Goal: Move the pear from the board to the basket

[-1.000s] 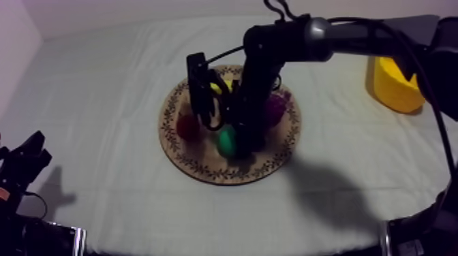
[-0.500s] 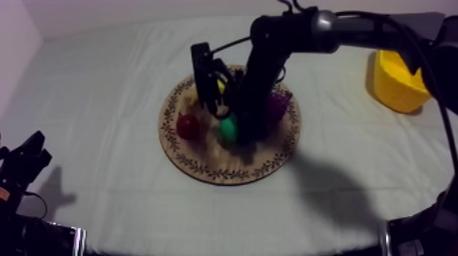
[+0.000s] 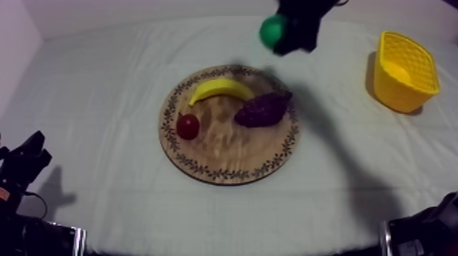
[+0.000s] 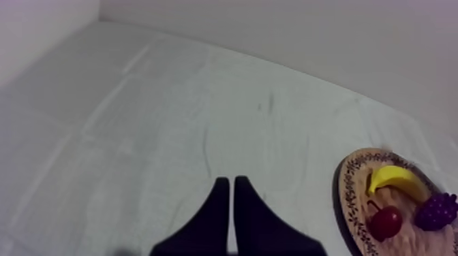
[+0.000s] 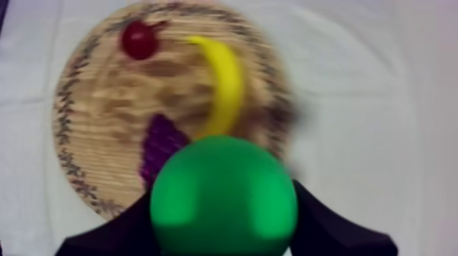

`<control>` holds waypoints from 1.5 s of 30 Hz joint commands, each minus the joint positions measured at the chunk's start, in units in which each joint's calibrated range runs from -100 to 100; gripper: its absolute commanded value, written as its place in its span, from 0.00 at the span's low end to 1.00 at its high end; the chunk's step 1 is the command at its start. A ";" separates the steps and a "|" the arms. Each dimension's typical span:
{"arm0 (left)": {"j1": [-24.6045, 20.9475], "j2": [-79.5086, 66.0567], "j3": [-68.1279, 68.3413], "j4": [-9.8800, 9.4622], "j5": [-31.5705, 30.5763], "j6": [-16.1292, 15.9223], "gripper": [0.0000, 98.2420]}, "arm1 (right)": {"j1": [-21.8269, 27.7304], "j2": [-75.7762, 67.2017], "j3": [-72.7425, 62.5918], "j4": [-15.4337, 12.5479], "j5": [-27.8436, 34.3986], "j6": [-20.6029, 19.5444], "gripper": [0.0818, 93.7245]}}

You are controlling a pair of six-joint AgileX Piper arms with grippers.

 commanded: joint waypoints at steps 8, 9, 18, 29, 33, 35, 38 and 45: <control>0.00 -0.02 -0.05 -0.01 0.01 -0.01 0.00 | 12.55 -1.87 -10.13 -0.83 1.23 -6.80 0.39; 0.00 -0.02 -0.05 -0.01 0.01 -0.01 0.00 | 13.60 -1.88 -10.75 -0.84 0.99 -7.66 0.39; 0.00 -0.02 -0.05 -0.01 0.01 -0.01 0.00 | 22.13 -1.05 -11.35 1.13 -5.12 -13.86 0.39; 0.00 -0.02 -0.05 -0.01 0.01 -0.01 0.00 | 27.93 1.33 -5.74 4.35 -13.51 -16.86 0.41; 0.00 -0.02 -0.05 -0.01 0.01 -0.01 0.00 | 28.67 1.65 -3.40 5.16 -15.61 -17.54 0.42; 0.00 -0.02 -0.05 -0.01 0.01 -0.01 0.00 | 29.00 1.70 -2.38 5.34 -16.23 -17.66 0.42; 0.00 -0.02 -0.05 -0.01 0.01 -0.01 0.00 | 29.42 1.73 -0.76 5.65 -17.23 -17.66 0.44; 0.00 -0.02 -0.05 -0.01 0.01 -0.01 0.00 | 30.20 1.30 2.28 6.39 -18.53 -18.21 0.65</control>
